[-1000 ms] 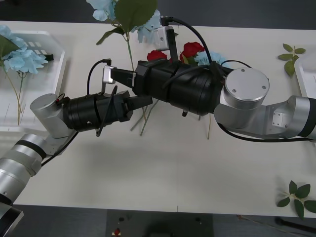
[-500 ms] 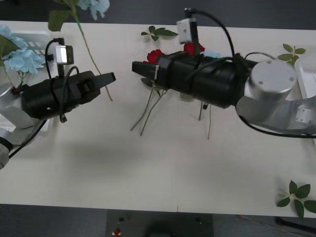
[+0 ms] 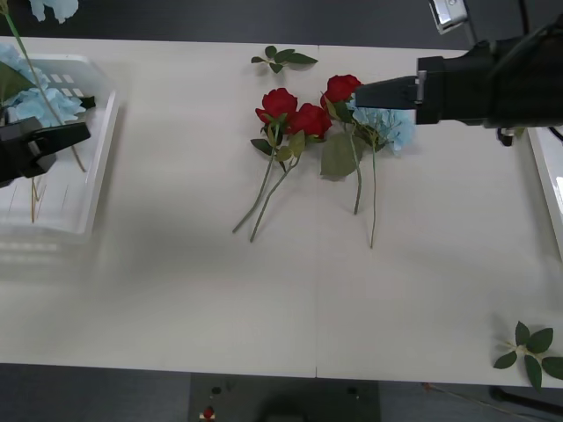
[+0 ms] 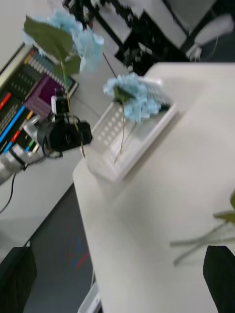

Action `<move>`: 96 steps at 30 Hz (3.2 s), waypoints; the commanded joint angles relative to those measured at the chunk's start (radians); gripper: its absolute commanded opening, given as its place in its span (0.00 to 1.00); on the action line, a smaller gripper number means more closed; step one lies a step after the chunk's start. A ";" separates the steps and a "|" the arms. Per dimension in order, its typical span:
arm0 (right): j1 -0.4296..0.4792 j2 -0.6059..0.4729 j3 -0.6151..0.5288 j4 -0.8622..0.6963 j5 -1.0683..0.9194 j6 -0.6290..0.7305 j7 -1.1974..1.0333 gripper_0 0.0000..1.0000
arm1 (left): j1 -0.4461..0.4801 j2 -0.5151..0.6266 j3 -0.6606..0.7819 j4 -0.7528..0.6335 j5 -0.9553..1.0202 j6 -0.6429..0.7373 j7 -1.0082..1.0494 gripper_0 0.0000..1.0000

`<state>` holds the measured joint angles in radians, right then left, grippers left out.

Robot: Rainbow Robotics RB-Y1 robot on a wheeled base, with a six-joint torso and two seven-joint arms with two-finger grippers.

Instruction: Put the red flowers into the right box and the blue flowers into the left box

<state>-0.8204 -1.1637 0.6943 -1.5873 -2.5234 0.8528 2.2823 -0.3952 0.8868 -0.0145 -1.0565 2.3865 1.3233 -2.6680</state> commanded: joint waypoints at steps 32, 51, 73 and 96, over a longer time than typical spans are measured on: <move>-0.002 0.248 -0.234 0.153 1.227 0.388 -1.014 1.00 | 0.059 0.132 0.311 -0.060 -1.061 -0.400 0.571 0.00; 0.049 0.351 -0.101 0.285 1.309 0.091 -1.112 1.00 | 0.007 0.001 0.183 -0.062 -1.270 -0.754 1.016 0.00; 0.049 0.472 -0.021 0.469 1.402 -0.141 -1.115 1.00 | 0.021 -0.062 0.182 -0.063 -1.339 -0.763 1.027 0.69; 0.047 0.507 0.037 0.466 1.447 -0.182 -1.095 0.05 | 0.021 -0.062 0.182 -0.063 -1.346 -0.765 0.984 0.96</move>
<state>-0.7631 -0.6877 0.7164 -1.1036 -1.0795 0.6726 1.2126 -0.3748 0.8085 0.1606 -1.0978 1.0465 0.5711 -1.6573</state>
